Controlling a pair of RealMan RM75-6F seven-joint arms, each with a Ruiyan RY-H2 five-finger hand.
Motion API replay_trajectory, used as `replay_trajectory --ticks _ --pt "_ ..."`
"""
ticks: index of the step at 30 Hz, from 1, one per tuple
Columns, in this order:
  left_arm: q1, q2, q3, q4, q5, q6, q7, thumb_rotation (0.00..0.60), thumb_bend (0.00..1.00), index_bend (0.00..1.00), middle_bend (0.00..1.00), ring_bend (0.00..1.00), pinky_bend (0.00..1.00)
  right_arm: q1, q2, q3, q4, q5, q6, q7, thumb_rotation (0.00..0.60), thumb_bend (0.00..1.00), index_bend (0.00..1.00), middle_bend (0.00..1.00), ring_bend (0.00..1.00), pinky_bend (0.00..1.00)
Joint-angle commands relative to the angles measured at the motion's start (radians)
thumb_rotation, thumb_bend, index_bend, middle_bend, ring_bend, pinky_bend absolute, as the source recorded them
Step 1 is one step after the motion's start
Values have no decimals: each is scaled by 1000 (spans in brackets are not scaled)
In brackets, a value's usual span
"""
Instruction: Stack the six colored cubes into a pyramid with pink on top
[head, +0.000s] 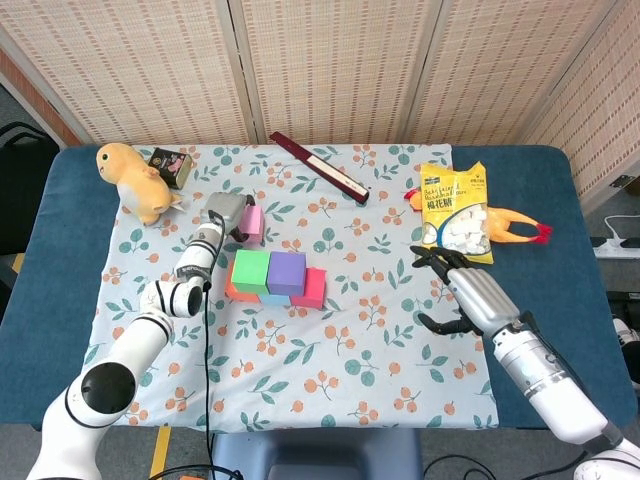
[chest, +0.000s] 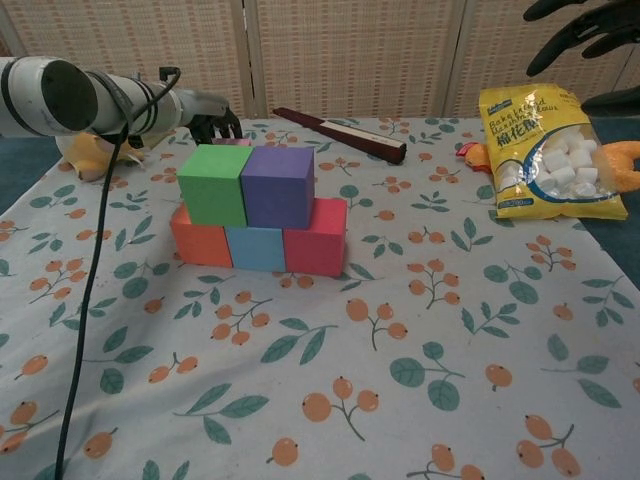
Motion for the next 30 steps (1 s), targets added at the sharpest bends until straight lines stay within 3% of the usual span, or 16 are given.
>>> replay_trajectory --ticks 1,4,8,14,20,30 --pt "5 3 -7 -4 20 13 -12 600 340 469 505 466 401 -2 -1 1 1 -1 2 3 600 238 0 188 0 0" --pt "16 54 -39 -54 59 74 -60 600 338 476 508 469 429 -10 -3 3 2 -12 7 17 600 239 0 188 0 0" --pt "51 185 -64 -228 121 142 -110 600 339 472 508 467 437 -22 -8 1 8 -43 7 38 600 239 0 188 0 0" --pt "97 391 -80 -530 150 239 -73 600 339 461 505 464 436 -37 -5 1 3 -76 17 50 600 239 0 188 0 0" --pt "143 648 -76 -909 79 292 10 600 340 461 495 455 430 -67 -2 -13 -1 -127 35 67 600 239 0 188 0 0" --pt "132 925 -34 -1329 -75 359 145 600 341 466 512 463 457 -115 -5 -40 8 -222 55 120 600 239 0 188 0 0"
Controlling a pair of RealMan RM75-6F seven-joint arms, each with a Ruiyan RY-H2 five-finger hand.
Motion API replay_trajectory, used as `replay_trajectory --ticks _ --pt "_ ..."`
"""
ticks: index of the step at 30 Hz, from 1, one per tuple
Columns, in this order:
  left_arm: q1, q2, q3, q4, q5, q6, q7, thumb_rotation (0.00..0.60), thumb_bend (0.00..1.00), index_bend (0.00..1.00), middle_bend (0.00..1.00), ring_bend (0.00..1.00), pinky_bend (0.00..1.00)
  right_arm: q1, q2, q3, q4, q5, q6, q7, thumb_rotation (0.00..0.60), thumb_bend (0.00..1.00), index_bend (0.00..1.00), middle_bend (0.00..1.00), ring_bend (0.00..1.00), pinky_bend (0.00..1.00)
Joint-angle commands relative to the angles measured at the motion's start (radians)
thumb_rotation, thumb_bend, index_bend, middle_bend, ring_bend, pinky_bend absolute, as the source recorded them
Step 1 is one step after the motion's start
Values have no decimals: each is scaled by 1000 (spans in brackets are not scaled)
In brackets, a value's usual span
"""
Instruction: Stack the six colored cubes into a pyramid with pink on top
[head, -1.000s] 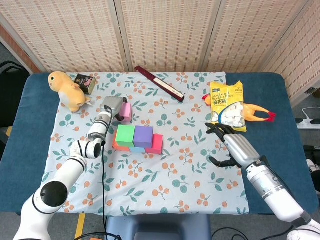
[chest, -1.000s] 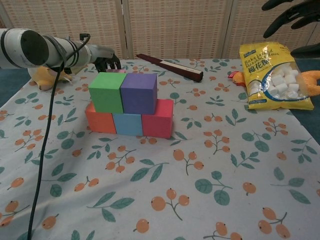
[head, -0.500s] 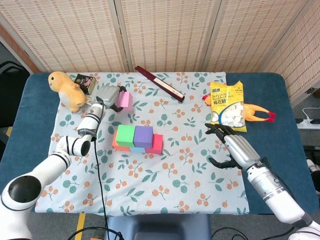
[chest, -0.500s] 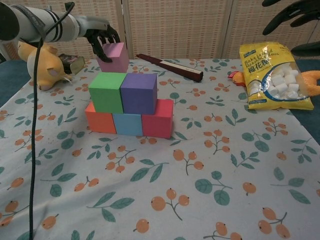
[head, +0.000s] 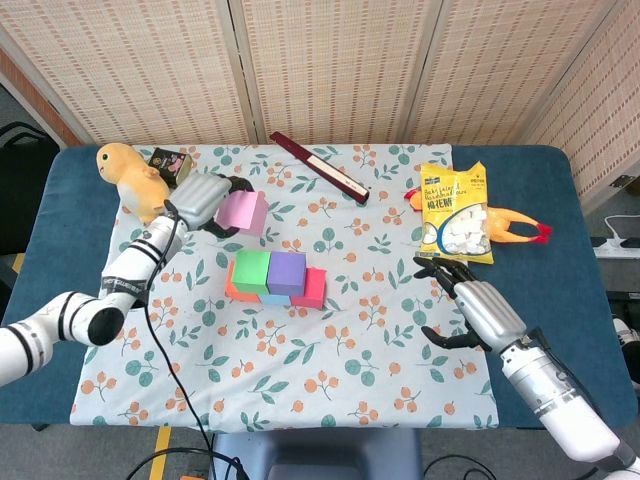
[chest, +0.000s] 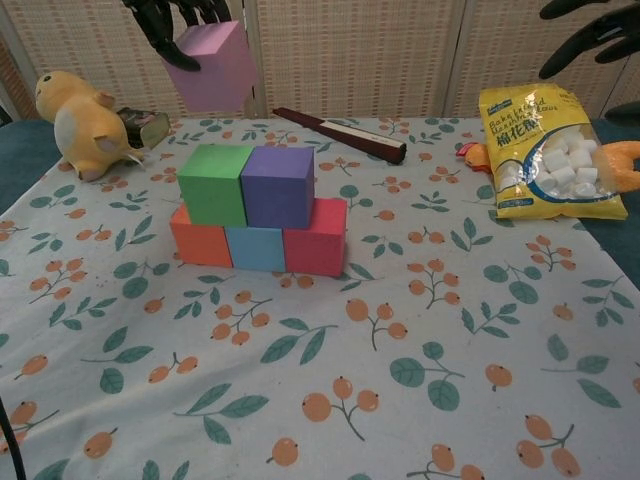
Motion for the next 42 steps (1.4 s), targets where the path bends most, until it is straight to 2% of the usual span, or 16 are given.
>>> replay_trajectory --ticks 1,5,10,20,26,42 --pt "-12 145 25 -176 -91 34 83 600 341 465 513 464 461 -14 1 -8 3 -27 9 16 600 238 0 188 0 0" --pt "-53 195 40 -257 -156 37 121 600 341 462 515 466 469 -24 0 -13 3 -54 14 30 600 238 0 188 0 0" --pt "-122 222 67 -307 -258 24 158 600 341 461 514 468 478 -31 -2 -20 7 -73 10 44 600 239 0 188 0 0" --pt "-327 199 196 -358 -548 50 286 600 343 434 513 474 497 -32 5 -17 20 -96 1 90 600 239 0 188 0 0" --pt "-410 172 245 -386 -681 97 332 600 343 402 503 473 468 -31 22 -2 20 -101 9 123 600 239 0 188 0 0" --pt "-546 79 288 -349 -970 158 408 600 340 314 430 429 438 -41 26 -9 37 -131 6 171 600 239 0 188 0 0"
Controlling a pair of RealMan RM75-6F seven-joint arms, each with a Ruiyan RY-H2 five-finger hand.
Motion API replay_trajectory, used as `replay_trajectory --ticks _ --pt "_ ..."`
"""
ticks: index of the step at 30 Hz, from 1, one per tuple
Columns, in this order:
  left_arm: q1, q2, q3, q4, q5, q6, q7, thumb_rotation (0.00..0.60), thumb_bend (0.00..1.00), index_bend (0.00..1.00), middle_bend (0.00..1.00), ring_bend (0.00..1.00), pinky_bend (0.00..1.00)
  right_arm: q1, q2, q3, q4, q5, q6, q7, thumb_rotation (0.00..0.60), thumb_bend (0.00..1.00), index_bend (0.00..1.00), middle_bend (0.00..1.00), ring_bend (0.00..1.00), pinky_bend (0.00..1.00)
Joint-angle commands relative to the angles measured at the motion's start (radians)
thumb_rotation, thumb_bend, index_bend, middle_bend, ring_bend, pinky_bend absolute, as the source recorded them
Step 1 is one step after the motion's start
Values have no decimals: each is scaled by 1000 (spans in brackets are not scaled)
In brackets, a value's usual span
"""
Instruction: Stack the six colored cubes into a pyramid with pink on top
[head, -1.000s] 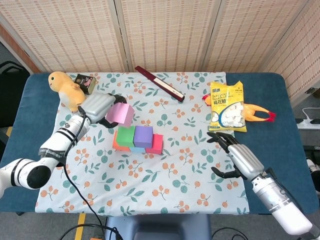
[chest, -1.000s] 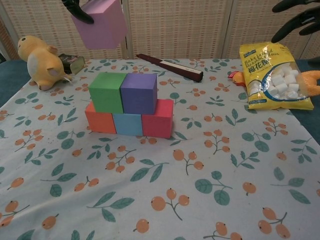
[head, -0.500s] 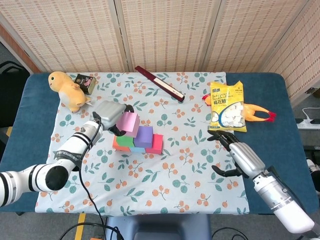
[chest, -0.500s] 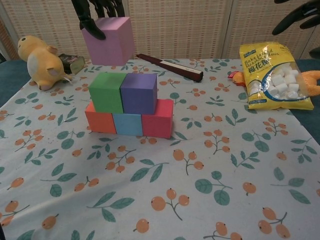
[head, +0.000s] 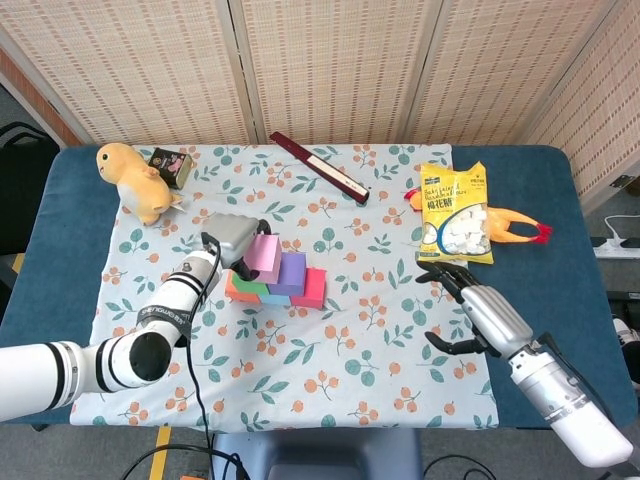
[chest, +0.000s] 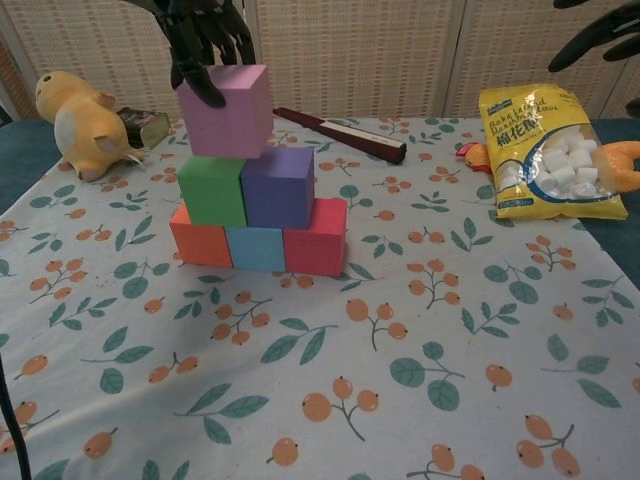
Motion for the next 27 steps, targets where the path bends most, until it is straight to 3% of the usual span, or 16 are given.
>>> replay_trajectory --ticks 1,11,27 --pt "-26 -26 3 21 -49 7 21 600 340 310 427 426 438 0 1 0 3 -3 0 5 600 239 0 188 0 0" --pt "-21 -83 -12 53 -86 66 44 600 340 299 424 423 443 5 -1 0 17 4 -13 15 600 238 0 188 0 0" --pt "23 -92 -64 41 -93 96 65 600 340 294 417 418 462 8 -6 -3 17 13 -22 4 600 239 0 188 0 0"
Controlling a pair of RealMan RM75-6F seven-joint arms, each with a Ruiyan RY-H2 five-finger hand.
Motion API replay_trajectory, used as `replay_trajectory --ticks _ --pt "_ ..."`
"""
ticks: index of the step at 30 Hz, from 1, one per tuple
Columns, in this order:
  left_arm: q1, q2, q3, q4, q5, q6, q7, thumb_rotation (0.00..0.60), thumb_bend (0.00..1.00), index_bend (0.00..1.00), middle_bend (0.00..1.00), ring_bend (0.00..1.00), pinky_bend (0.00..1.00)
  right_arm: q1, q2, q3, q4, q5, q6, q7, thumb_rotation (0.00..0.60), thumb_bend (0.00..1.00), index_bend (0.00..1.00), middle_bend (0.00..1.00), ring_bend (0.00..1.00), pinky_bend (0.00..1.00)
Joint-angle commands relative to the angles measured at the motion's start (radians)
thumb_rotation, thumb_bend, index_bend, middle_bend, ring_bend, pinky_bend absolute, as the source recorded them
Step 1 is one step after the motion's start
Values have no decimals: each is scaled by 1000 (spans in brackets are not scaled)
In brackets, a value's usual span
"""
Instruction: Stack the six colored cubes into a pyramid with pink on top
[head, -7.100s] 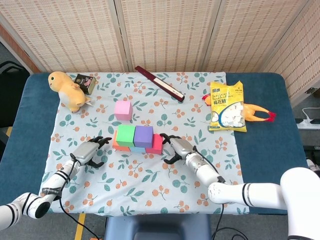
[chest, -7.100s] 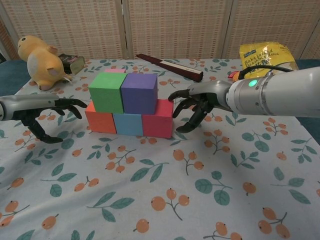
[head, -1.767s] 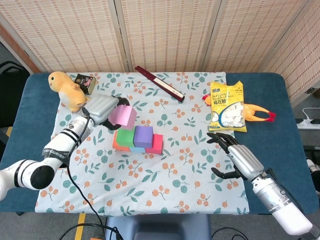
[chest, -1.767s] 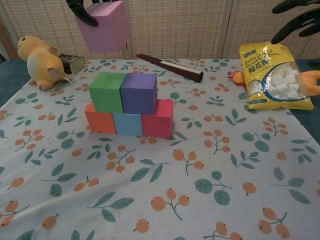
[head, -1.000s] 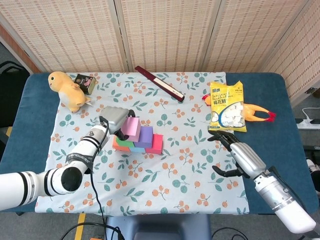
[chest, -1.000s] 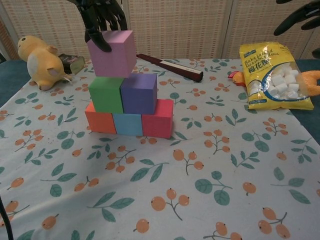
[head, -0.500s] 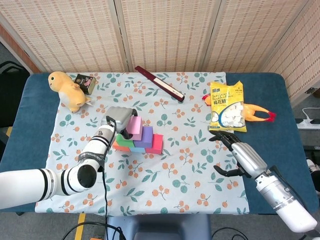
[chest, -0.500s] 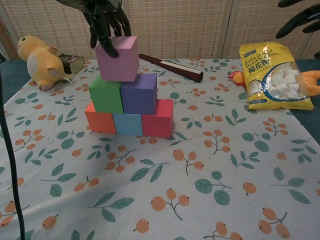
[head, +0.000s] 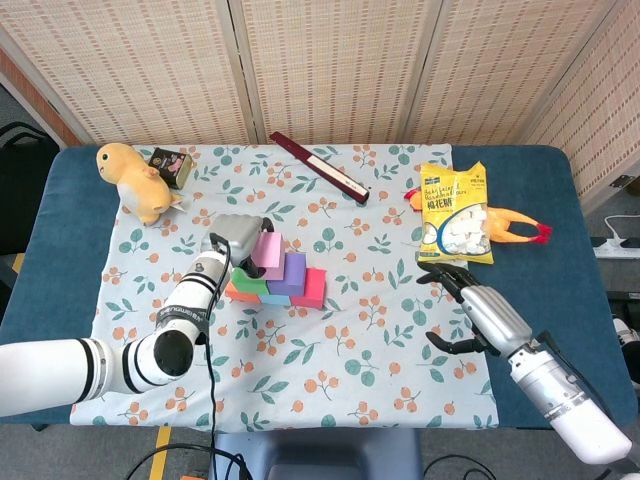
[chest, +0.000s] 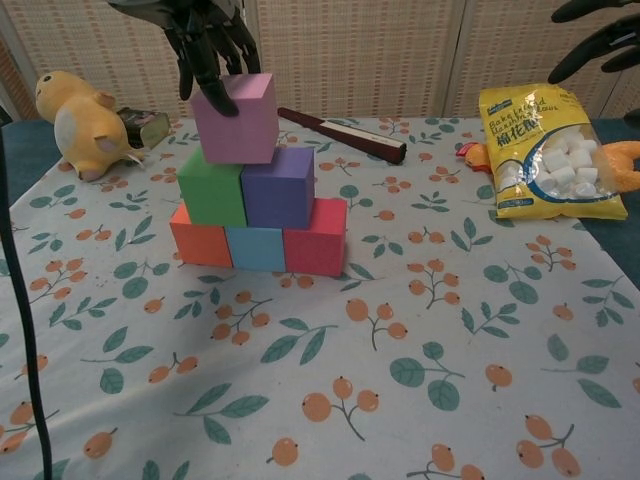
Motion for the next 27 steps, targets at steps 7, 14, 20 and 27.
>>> replay_trajectory --ticks 7,14,20,27 --pt "21 -13 -20 -1 11 11 16 600 341 289 416 418 462 -2 0 -2 1 0 0 0 600 239 0 188 0 0" --pt "36 -21 -33 4 19 12 30 600 341 284 412 413 461 -1 0 -2 -1 3 -2 -5 600 239 0 188 0 0" --pt "44 -23 -45 6 18 16 40 600 340 273 400 411 461 -2 -1 -1 0 7 0 -6 600 239 0 188 0 0" --pt "54 -29 -55 8 25 14 51 600 340 257 375 398 457 -2 -2 -1 3 8 -3 -1 600 239 0 188 0 0"
